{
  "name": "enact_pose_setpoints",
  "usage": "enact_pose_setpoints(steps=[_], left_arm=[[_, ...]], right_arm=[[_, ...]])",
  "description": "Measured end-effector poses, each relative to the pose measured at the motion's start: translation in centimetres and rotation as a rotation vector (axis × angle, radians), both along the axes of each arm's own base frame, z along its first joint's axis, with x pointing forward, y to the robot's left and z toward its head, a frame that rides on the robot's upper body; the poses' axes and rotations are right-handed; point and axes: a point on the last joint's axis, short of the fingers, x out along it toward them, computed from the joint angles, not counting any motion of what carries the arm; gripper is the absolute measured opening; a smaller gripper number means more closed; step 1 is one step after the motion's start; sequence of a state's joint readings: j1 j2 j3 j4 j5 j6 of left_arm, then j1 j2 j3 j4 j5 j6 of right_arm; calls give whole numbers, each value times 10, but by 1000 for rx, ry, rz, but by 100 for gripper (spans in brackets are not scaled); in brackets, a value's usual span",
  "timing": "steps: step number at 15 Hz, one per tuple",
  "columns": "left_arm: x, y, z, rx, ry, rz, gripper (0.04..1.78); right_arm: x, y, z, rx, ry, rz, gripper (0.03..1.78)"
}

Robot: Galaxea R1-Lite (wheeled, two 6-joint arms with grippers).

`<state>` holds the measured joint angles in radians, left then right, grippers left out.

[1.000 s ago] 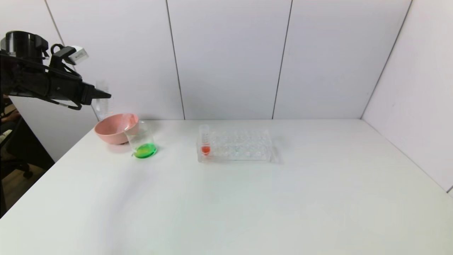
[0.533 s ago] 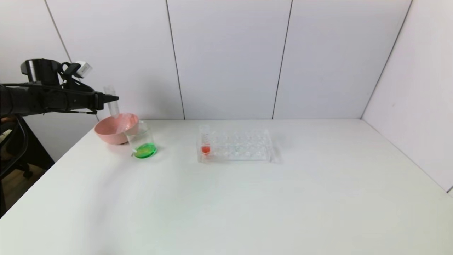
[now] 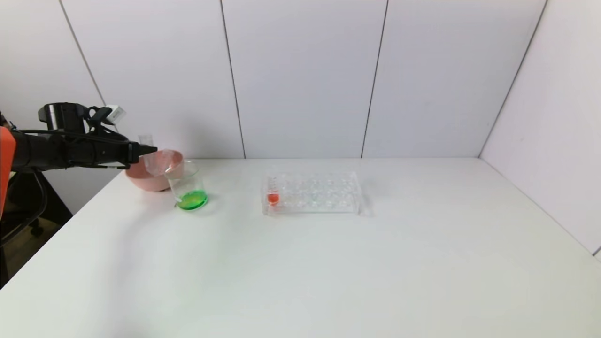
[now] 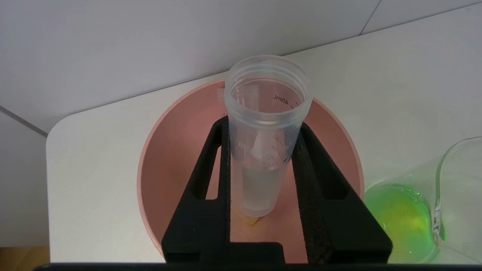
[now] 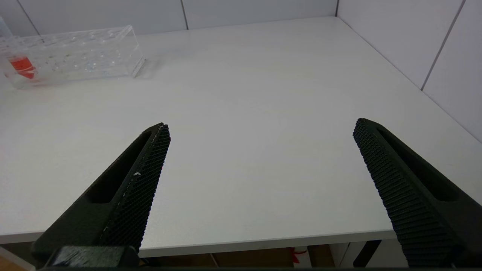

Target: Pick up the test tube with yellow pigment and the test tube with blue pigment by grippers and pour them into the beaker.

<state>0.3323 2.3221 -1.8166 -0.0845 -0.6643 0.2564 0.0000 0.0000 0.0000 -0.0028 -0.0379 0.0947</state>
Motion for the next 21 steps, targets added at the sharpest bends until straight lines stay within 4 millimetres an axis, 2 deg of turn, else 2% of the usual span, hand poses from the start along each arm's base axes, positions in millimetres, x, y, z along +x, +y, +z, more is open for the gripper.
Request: enact_pose_setpoints(steps=[2, 6, 8, 10, 12, 14, 17, 19, 21], left_arm=[[-2, 1, 2, 1, -6, 2, 75], [-6, 1, 9, 5, -18, 5, 140], [-11, -1, 18, 10, -36, 1, 161], [-23, -5, 46, 26, -88, 0, 174], [-48, -14, 94, 47, -180, 1, 177], [-87, -28, 153, 66, -303, 10, 176], [-178, -60, 244, 26, -504, 42, 176], [-248, -85, 286, -72, -601, 37, 176], [-319, -111, 311, -171, -668, -17, 176]], right_arm=[[0, 0, 0, 0, 0, 0, 177], [0, 0, 0, 0, 0, -1, 177], [0, 0, 0, 0, 0, -1, 177], [0, 0, 0, 0, 0, 0, 177], [0, 0, 0, 0, 0, 0, 177], [0, 0, 0, 0, 0, 0, 177], [0, 0, 0, 0, 0, 0, 177], [0, 0, 0, 0, 0, 0, 177], [0, 0, 0, 0, 0, 0, 177]])
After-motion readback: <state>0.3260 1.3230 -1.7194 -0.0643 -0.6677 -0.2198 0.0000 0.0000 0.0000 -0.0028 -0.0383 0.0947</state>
